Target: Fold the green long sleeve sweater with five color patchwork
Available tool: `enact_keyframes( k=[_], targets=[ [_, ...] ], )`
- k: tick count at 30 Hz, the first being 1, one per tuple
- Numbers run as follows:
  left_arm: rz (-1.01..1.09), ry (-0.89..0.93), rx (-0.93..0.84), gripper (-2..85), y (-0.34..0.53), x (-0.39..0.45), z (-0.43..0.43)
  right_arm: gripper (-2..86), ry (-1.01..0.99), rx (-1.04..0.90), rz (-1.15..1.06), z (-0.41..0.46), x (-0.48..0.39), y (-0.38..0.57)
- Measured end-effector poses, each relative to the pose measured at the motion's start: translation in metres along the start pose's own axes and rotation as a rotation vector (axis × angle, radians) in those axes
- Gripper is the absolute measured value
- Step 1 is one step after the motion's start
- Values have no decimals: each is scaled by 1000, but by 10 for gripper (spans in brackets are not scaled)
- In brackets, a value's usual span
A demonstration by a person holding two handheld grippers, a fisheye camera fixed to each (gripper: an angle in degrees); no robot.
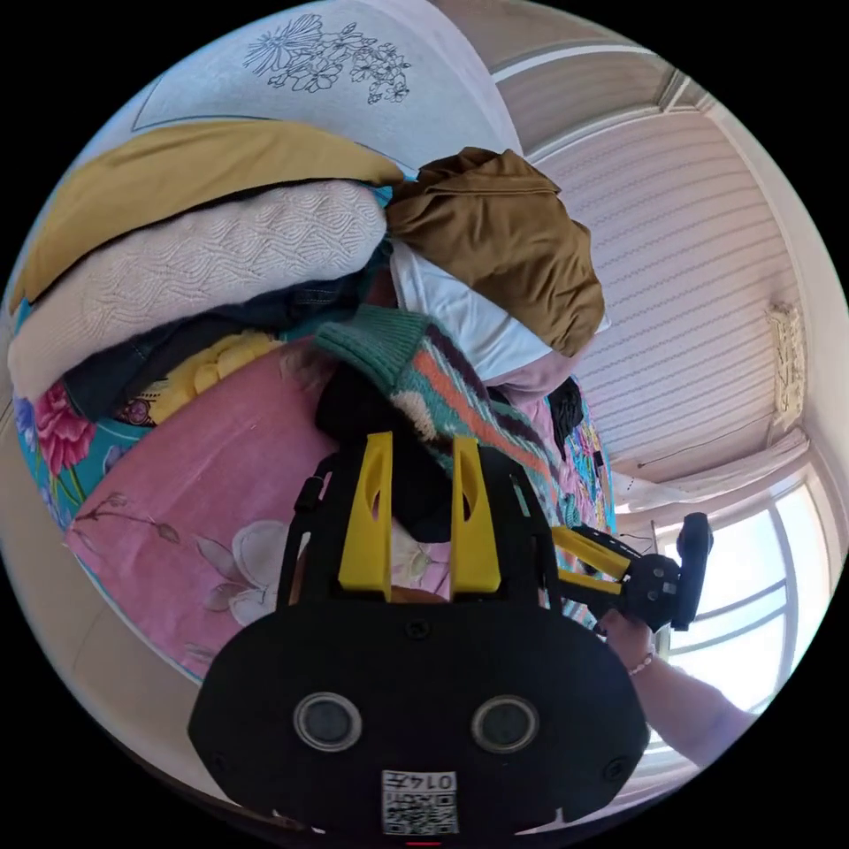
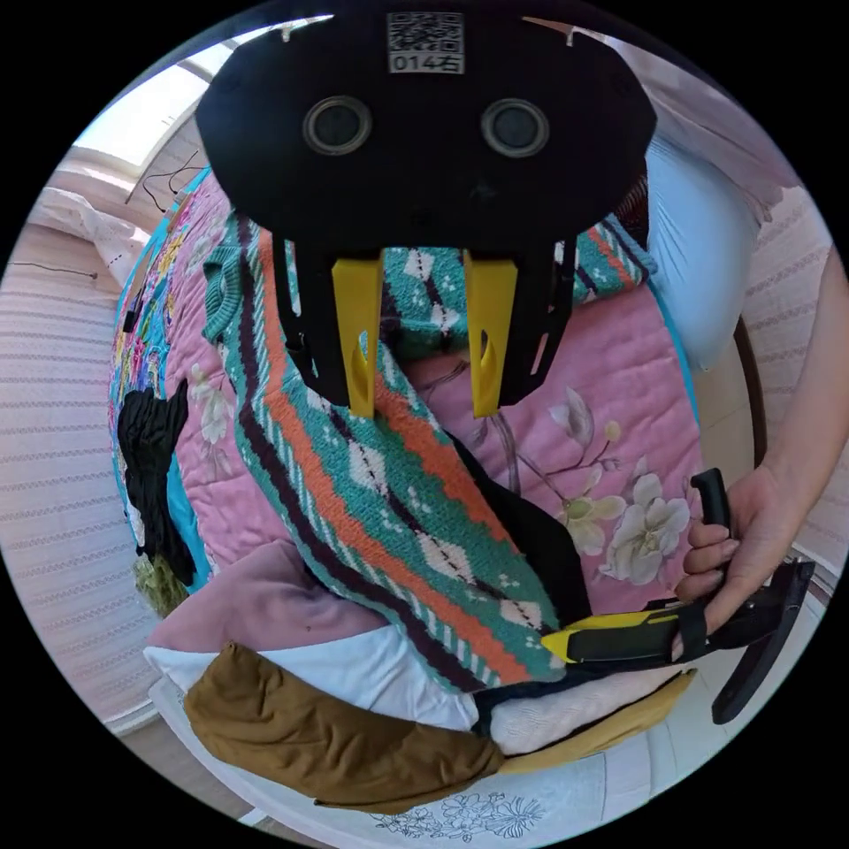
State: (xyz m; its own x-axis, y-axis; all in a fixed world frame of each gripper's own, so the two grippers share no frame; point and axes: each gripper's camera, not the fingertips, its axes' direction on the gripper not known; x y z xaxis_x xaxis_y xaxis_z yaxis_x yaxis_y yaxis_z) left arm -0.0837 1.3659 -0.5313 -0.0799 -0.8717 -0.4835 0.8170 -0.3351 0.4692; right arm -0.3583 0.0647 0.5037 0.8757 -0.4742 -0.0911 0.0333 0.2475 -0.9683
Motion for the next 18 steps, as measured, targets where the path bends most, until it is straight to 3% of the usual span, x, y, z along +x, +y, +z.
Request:
enact_keyframes(
  k=[7, 10, 14, 18],
  targets=[
    [155, 142, 111, 0, 4, 37, -45, 40, -99, 130, 147, -15, 36, 34],
    [323, 204, 146, -7, 7, 92, -64, 27, -78, 203, 174, -26, 46, 67],
    [667, 348, 151, -9, 52, 217, -73, 19, -121, 262, 292, -27, 69, 123],
    [1057, 443, -38, -7, 152, 333, -40, 14, -290, 365, 513, -14, 94, 198]
  ],
)
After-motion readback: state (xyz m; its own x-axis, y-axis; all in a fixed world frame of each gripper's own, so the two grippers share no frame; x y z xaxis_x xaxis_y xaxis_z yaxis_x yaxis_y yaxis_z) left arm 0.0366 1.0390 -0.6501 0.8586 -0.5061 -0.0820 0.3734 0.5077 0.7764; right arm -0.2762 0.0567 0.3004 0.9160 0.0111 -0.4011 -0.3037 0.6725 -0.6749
